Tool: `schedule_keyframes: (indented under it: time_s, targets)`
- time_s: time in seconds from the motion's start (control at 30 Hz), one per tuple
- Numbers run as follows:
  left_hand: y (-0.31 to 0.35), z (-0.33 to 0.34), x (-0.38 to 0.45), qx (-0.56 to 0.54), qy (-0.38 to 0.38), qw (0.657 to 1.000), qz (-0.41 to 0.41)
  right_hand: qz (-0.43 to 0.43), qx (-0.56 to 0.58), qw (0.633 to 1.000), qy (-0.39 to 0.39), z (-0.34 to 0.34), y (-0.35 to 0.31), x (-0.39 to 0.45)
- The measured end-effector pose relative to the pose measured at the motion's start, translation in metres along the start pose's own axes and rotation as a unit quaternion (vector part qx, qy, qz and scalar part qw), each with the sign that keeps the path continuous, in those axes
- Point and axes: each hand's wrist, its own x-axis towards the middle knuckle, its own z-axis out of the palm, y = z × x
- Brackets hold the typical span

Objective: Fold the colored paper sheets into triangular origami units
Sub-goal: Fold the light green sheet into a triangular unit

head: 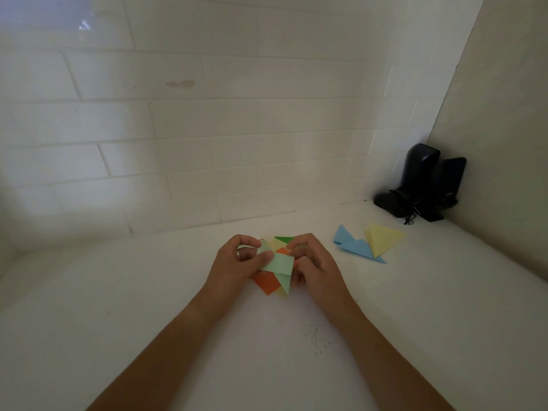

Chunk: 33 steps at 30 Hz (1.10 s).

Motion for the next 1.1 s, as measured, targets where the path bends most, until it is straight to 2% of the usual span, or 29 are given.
schedule_keyframes:
  time_s: [0.07, 0.17, 0.33, 0.7, 0.87, 1.1]
  targets:
    - [0.001, 0.001, 0.000, 0.008, -0.007, 1.000, 0.007, 0.038, 0.024, 0.999, 0.005, -0.001, -0.005, -0.001]
    - [0.002, 0.003, -0.003, 0.028, -0.033, 0.999, 0.018, 0.066, -0.011, 0.998, -0.014, -0.001, -0.007, -0.002]
    - [0.000, 0.003, -0.001, 0.030, -0.030, 0.999, 0.024, 0.015, -0.098, 0.994, -0.047, -0.001, -0.001, -0.001]
    - [-0.002, 0.001, 0.000, -0.004, -0.024, 1.000, -0.009, -0.004, -0.072, 0.994, -0.084, 0.000, -0.012, -0.007]
    - [-0.001, 0.000, 0.000, -0.009, -0.042, 0.999, 0.000, -0.001, -0.065, 0.992, -0.109, 0.000, -0.013, -0.007]
    - [0.002, 0.006, -0.003, 0.041, -0.063, 0.997, 0.032, -0.022, -0.070, 0.993, -0.094, 0.000, -0.012, -0.006]
